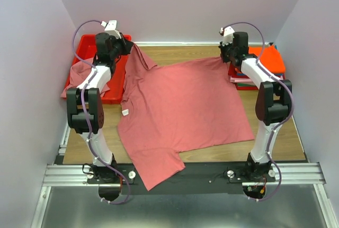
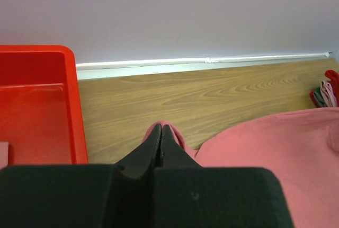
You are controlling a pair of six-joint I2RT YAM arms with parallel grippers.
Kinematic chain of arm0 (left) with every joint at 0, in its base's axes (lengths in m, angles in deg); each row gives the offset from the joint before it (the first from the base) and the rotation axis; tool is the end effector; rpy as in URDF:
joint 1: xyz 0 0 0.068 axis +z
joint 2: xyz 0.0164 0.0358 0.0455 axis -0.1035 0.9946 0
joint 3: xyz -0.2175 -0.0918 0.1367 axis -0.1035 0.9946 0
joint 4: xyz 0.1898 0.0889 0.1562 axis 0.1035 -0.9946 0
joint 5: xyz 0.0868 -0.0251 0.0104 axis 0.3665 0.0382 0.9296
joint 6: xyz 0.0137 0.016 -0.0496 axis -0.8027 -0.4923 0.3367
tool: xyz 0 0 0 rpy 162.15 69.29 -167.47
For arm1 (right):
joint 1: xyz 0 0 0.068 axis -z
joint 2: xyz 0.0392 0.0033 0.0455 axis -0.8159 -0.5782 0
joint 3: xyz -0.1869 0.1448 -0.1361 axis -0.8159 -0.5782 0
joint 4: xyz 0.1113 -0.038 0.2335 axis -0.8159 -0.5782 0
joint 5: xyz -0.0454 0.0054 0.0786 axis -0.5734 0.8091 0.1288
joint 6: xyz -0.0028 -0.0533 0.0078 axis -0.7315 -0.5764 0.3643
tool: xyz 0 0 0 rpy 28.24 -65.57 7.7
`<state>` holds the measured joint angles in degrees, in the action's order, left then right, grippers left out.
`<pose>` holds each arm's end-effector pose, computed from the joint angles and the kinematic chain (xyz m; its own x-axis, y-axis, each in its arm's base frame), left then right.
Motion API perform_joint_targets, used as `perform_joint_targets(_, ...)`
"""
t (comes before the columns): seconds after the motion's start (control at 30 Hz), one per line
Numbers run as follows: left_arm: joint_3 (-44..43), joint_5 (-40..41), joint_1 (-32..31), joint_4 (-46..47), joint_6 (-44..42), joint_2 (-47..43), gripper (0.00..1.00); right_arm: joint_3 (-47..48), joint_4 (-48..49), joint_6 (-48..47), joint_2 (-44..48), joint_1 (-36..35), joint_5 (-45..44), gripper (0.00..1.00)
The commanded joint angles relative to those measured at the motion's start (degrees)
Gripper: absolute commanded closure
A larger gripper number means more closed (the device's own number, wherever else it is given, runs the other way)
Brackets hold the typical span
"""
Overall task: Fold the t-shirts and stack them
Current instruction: Flatten the tshirt out, then fold the tshirt
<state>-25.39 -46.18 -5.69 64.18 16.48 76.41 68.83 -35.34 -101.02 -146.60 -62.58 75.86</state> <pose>0.4517 -0.0115 0.2938 -0.2595 -0.3030 -0.9170 0.3013 0.8767 -0.3750 0.4713 0.0702 0.2524 -0.4207 -0.3209 -0.8485 -0.3697 0.9148 -0.1627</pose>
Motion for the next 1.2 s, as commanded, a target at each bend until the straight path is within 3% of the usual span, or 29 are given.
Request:
perform_joint_targets(0.0, 1.5, -2.5, -0.1, 1.9, -1.9, -2.2, 1.00, -0.6, 1.8, 2.5, 2.0, 1.9, 2.8, 1.00)
perform_joint_targets(0.4, 13.1, -2.2, -0.1, 2.4, -4.6, -16.3, 1.00, -6.0, 3.8, 4.0, 4.9, 6.4, 7.3, 1.00)
perform_joint_targets(1.17, 23.1, -3.5, -0.1, -4.9, -5.1, -29.2, 1.00, -6.1, 5.0, 4.6, 2.9, 7.1, 8.7, 1.00)
